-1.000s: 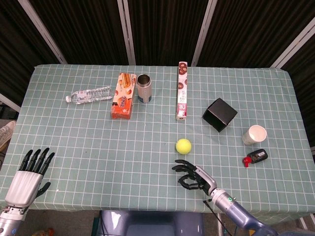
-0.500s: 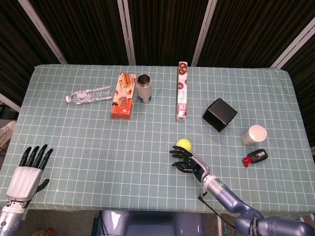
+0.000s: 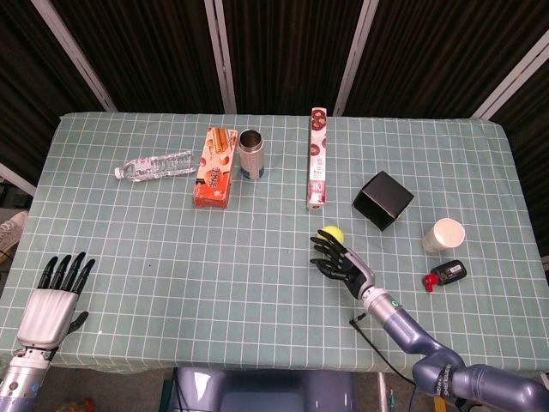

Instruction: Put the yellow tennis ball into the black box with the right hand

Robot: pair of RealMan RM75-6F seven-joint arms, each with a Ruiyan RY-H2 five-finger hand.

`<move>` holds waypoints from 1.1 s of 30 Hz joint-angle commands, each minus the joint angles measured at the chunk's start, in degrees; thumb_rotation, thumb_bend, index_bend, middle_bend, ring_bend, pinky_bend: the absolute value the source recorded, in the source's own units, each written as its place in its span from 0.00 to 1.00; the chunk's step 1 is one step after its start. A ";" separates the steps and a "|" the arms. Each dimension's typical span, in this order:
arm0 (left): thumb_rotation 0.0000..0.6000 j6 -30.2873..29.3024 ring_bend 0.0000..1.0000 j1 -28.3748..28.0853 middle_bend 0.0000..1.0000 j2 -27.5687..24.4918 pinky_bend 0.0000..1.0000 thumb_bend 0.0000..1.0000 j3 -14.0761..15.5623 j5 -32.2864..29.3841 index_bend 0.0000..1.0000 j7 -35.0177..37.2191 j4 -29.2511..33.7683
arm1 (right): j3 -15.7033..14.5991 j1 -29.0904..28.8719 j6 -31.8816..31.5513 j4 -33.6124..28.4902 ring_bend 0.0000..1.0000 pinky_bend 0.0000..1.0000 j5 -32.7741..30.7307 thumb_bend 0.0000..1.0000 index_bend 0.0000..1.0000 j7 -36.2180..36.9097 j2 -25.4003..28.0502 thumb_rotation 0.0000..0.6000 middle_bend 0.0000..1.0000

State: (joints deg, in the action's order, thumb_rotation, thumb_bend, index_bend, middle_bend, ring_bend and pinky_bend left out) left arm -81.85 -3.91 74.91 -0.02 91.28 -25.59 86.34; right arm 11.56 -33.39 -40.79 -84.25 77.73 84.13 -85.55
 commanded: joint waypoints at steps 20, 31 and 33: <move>1.00 0.71 0.00 -0.66 0.00 0.29 0.04 0.15 0.27 -1.64 0.00 -0.74 0.23 | 4.35 -4.38 4.43 18.86 0.00 0.05 -1.07 0.51 0.00 8.31 -3.46 1.00 0.01; 1.00 1.70 0.00 -1.34 0.00 0.60 0.04 0.15 0.20 -3.23 0.00 -1.47 0.34 | 4.09 -6.51 5.64 32.08 0.00 0.00 -0.11 0.51 0.00 6.51 -6.95 1.00 0.01; 1.00 1.68 0.00 -1.41 0.00 0.64 0.04 0.15 0.22 -3.40 0.00 -1.62 0.37 | 3.28 -6.55 4.90 34.24 0.00 0.00 0.82 0.51 0.00 5.04 -7.46 1.00 0.01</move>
State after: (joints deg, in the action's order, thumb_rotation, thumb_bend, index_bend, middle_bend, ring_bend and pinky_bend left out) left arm -80.17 -5.31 75.54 0.20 87.90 -27.19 86.70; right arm 15.71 -39.58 -35.35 -52.25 77.44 90.78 -92.17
